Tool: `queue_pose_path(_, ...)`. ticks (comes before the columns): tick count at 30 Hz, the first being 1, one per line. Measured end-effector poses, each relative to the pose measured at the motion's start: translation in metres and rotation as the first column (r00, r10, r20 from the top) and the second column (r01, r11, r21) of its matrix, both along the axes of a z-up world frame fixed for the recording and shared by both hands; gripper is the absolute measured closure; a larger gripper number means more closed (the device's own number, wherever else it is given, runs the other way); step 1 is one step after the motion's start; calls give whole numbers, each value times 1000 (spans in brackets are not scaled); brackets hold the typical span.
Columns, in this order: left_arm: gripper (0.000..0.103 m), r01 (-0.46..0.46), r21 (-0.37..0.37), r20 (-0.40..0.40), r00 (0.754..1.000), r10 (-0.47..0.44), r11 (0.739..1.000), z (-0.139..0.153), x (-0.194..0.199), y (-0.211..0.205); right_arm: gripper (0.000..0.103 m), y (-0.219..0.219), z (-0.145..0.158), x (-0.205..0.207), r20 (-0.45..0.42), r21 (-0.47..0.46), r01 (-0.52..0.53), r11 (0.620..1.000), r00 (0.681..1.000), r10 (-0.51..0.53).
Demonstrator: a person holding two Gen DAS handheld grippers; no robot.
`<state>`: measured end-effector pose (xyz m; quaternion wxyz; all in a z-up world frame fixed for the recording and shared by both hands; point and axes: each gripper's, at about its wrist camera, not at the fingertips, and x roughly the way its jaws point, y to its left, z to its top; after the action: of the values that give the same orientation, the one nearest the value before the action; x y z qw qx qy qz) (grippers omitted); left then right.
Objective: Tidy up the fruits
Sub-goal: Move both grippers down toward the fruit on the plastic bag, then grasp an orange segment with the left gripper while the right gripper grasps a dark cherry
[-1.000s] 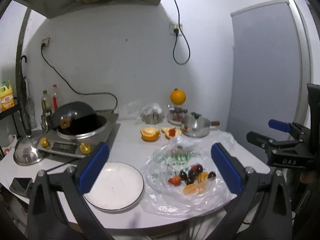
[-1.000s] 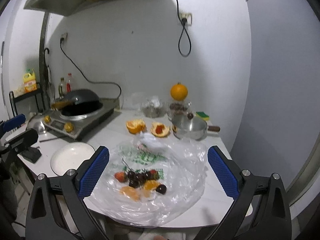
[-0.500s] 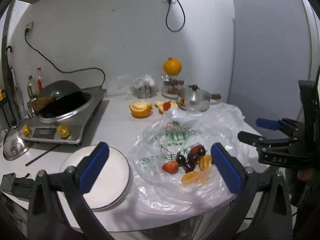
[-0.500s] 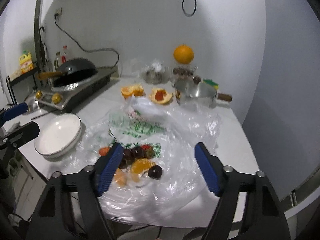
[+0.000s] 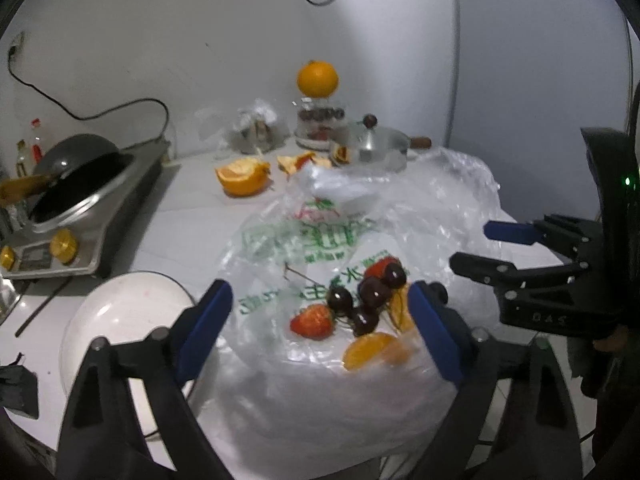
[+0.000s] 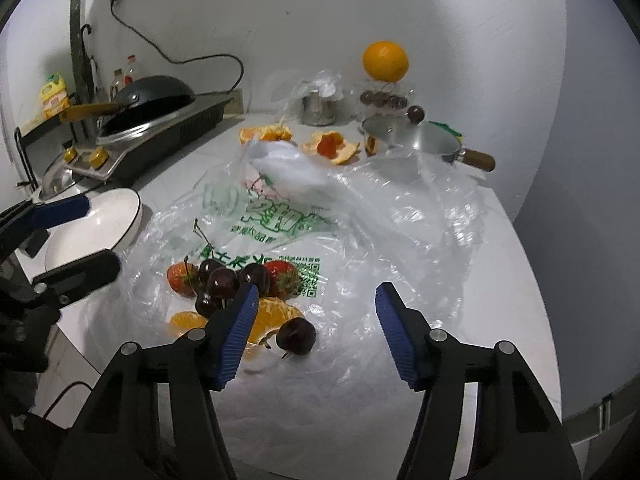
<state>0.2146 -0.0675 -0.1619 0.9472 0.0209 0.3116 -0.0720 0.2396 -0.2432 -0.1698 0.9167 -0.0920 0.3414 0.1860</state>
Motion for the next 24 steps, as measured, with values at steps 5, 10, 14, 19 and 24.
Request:
queue_pose_path(5,29,49,-2,-55,997,-49,999,-17,11,-10,42,4,-13,5,-27,-11,-21,1000,999,21)
queue_pose_path(10,48,97,-14,-157,983,-98,995,-42,21,-18,42,5,-25,6,-67,-22,-46,999,997,45)
queue_pose_path(14,50,140,12,-221,966,-134,990,-58,20,-27,42,9,-33,2,-95,-33,-76,997,993,72)
queue_pose_path(19,50,169,30,-261,953,-156,985,-69,16,-34,42,9,-44,0,-125,-48,-90,995,989,84)
queue_pose_path(24,49,179,56,-266,951,-158,982,-74,15,-37,42,6,-50,1,-136,-48,-97,994,987,90)
